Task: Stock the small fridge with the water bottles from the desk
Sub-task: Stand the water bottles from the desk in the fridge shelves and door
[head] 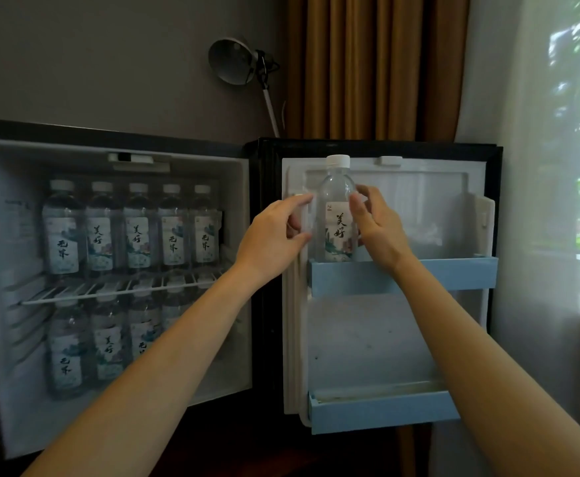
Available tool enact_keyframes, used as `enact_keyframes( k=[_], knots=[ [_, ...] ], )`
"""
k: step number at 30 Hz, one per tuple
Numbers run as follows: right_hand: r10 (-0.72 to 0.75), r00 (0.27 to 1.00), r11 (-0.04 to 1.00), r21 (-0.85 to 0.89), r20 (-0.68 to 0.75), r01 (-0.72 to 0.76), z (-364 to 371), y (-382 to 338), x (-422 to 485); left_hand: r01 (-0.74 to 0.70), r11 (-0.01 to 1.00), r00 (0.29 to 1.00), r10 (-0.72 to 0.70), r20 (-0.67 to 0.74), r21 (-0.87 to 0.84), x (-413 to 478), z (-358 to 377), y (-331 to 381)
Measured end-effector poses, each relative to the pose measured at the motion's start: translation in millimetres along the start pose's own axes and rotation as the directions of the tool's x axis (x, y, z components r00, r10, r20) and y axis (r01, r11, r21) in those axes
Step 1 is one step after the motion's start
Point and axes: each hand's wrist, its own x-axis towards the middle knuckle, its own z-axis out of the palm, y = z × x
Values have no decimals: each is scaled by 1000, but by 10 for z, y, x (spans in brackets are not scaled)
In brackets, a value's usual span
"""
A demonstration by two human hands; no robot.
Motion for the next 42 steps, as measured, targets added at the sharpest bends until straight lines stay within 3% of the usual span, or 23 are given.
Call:
enact_keyframes(
  k=[2,4,6,8,12,16,27,34,42],
  knots=[
    [7,989,1000,21,-146,-4,19,-6,-14,18,1000,1000,-18,13,-14,-34,-42,-9],
    [-20,930,1000,-3,-366,20,51,-26,-65,38,999,999,-37,18,-28,-68,-98,-14],
    [-131,845,989,-131,-518,73,113,-93,-166,59,997,998,-59,10,-41,-109,-174,-29],
    [-301,791,940,-303,-532,155,226,-195,-270,81,995,997,-81,-6,-54,-157,-267,-52],
    [-530,745,826,-448,-406,343,632,-435,-389,128,990,991,-130,-37,-53,-294,-497,-153],
    [-593,749,781,-438,-296,445,1147,-619,-448,187,982,981,-187,-44,8,-527,-823,-366],
    [-575,818,815,-79,18,574,2979,-1148,-894,487,853,872,-464,-157,187,-1697,-2019,-1209],
    [-572,790,819,209,219,535,4066,-1662,-1443,679,652,732,-637,-243,336,-2645,-2853,-1629],
    [-431,712,902,273,554,334,5170,-1832,-1869,841,307,493,-774,-398,445,-3544,-3589,-2236]
  ],
)
